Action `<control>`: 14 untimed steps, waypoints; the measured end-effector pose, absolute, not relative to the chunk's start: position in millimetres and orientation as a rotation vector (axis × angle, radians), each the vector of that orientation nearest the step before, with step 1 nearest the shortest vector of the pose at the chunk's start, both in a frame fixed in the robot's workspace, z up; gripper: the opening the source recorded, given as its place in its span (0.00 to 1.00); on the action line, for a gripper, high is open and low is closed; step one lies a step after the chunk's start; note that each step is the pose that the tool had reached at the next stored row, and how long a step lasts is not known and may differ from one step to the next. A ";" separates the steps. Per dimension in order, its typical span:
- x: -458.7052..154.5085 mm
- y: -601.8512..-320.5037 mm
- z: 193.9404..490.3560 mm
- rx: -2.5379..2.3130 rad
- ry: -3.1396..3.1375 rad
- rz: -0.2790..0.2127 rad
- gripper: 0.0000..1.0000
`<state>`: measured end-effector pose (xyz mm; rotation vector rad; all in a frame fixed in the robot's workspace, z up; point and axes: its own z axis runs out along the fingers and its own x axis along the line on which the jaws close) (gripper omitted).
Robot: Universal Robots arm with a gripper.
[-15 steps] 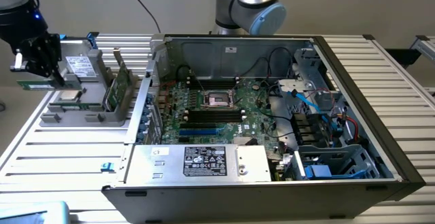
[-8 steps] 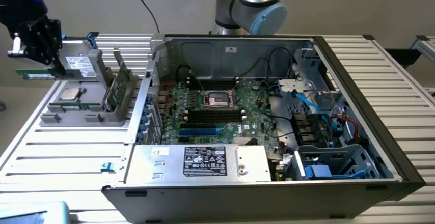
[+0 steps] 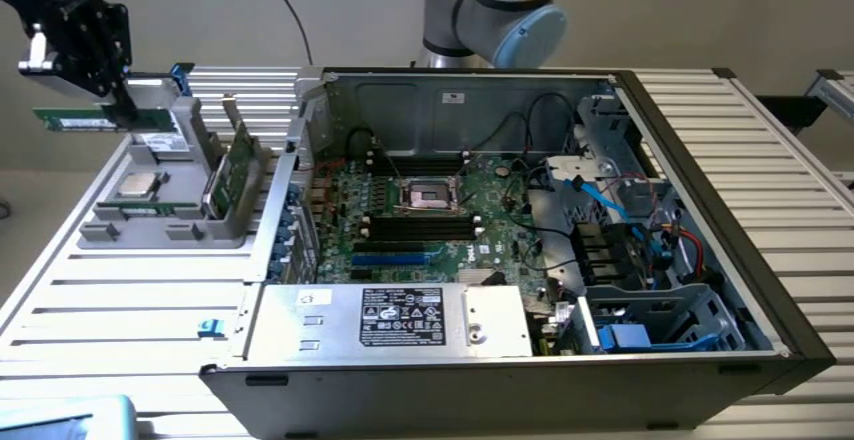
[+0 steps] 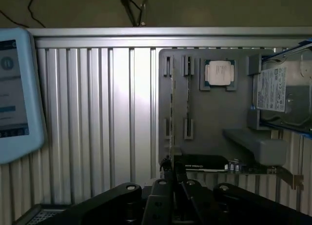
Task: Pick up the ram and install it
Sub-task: 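Pick up the ram and move it above insertion slot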
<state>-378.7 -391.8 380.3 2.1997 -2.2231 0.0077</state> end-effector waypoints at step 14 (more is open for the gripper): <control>-318.3 -393.9 419.9 2.200 -2.223 0.007 0.13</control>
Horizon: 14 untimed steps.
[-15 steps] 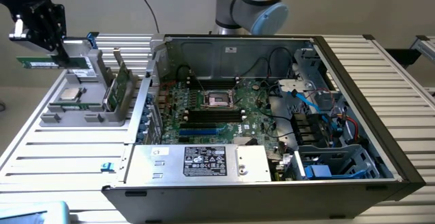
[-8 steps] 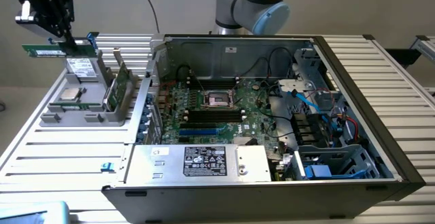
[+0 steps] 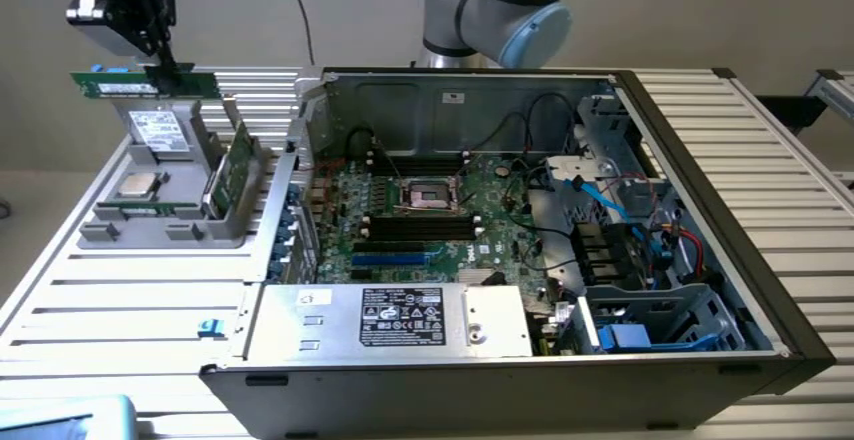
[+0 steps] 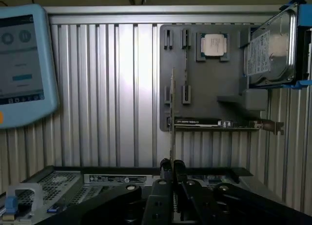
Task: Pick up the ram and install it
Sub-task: 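Pick up the ram and move it above insertion slot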
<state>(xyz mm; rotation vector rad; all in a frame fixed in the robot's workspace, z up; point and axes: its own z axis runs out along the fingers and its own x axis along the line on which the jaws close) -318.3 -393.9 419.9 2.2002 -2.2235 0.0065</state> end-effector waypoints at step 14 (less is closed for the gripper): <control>-254.7 -394.1 432.0 2.200 -2.223 0.007 0.13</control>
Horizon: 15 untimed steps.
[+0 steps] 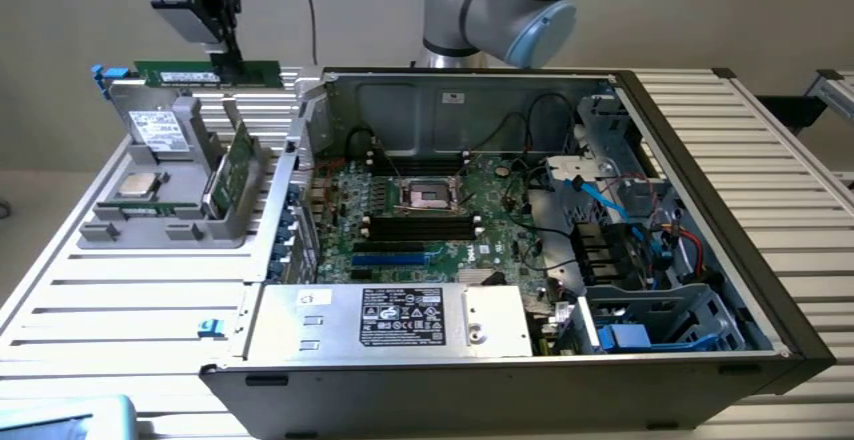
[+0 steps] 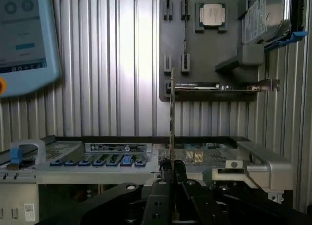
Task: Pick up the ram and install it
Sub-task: 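Pick up the ram and move it above insertion slot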
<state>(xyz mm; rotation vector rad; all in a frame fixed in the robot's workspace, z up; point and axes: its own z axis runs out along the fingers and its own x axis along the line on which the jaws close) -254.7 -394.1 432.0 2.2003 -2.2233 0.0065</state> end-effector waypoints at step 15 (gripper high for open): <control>-186.6 -394.1 439.1 2.200 -2.224 0.007 0.13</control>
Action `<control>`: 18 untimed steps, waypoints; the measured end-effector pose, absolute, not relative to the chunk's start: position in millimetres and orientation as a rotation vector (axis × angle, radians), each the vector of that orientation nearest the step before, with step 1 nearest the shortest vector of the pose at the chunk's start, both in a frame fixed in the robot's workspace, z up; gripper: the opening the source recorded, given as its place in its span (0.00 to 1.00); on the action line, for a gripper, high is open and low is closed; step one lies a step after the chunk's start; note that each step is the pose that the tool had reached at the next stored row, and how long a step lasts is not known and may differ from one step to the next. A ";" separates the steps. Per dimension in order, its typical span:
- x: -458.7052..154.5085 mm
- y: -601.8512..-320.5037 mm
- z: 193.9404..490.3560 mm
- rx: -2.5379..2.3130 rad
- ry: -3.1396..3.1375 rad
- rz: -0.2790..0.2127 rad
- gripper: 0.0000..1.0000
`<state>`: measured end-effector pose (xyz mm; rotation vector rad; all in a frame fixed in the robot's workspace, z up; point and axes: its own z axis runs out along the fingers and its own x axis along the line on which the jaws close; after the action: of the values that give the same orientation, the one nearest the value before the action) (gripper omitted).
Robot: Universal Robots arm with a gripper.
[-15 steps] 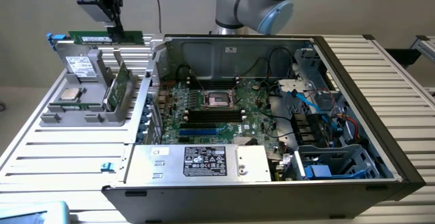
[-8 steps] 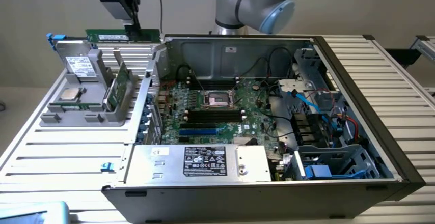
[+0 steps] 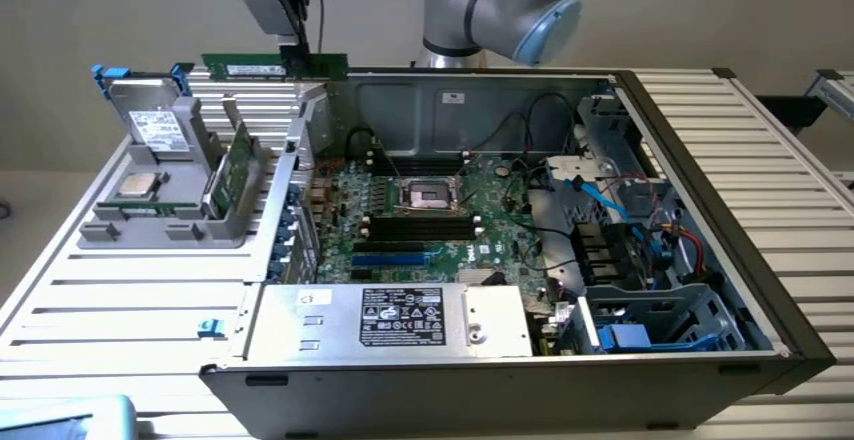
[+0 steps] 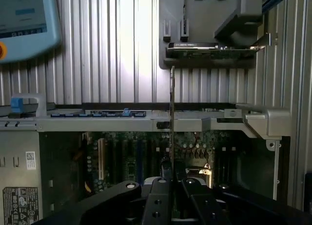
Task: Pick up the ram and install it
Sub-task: 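Pick up the ram and move it above insertion slot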
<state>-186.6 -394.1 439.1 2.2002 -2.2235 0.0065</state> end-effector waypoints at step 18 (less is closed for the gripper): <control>-104.5 -394.1 440.2 2.199 -2.222 0.009 0.13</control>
<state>-104.5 -394.1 440.2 2.1987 -2.2221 0.0092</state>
